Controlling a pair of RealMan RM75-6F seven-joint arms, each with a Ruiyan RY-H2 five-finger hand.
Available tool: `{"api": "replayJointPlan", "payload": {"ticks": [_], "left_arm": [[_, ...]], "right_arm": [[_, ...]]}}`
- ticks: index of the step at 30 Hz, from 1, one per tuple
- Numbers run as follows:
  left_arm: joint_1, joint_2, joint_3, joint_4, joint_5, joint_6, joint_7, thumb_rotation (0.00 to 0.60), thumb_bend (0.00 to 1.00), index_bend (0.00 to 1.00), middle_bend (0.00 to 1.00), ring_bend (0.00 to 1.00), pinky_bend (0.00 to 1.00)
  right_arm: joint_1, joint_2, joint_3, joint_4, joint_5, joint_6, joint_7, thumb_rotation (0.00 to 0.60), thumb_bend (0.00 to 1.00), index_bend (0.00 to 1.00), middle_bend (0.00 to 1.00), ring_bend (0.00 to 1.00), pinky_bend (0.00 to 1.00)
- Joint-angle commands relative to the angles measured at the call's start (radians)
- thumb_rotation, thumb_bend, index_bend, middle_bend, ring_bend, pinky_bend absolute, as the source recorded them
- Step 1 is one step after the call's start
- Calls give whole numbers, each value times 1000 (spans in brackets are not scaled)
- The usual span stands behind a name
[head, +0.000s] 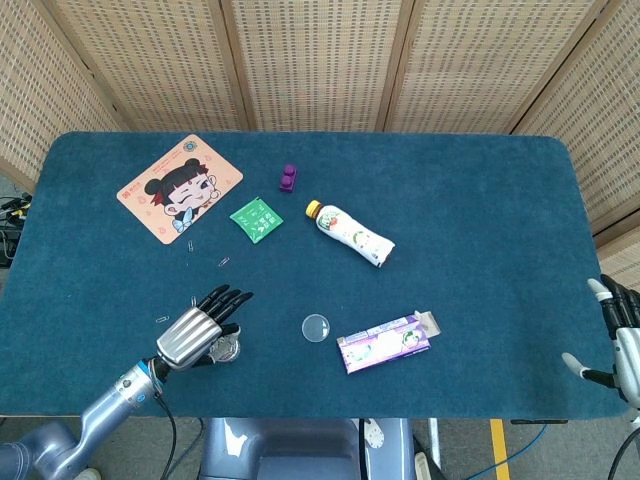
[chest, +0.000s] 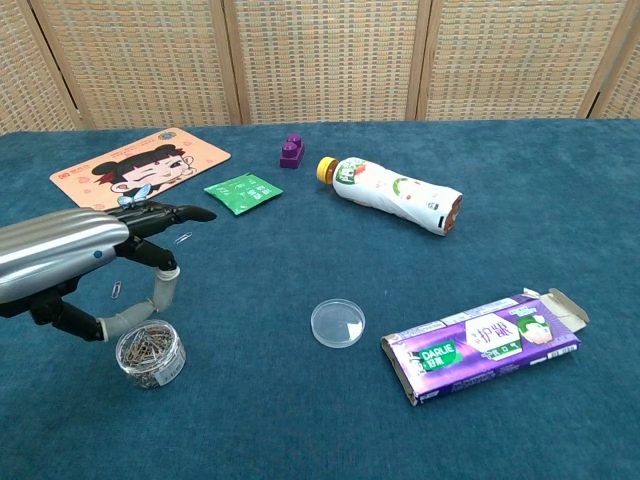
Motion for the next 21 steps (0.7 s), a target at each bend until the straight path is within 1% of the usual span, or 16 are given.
{"api": "replayJointPlan", "payload": {"ticks": [1,6,10,21], "left_arm": [[3,-9,0,-3,-15,-11,20,600,512,752,0,0,0],[11,-8,-6,5,-42,-18,40,600,512,752,0,0,0],[11,-10,-7,11,-68,-43,53,600,513,752,0,0,0],[10,-26,-6,15,-98,-76,77,600,513,752,0,0,0]], "right_arm": [[-1,2,1,0,1,1,5,600,0,13,0,0,0],[-2,5,1,1,1,3,14,600,0,13,0,0,0],[-3,8,0,-1,-2,4,18,600,0,13,0,0,0],[-7,13,2,0,-1,12,32,600,0,13,0,0,0]]}}
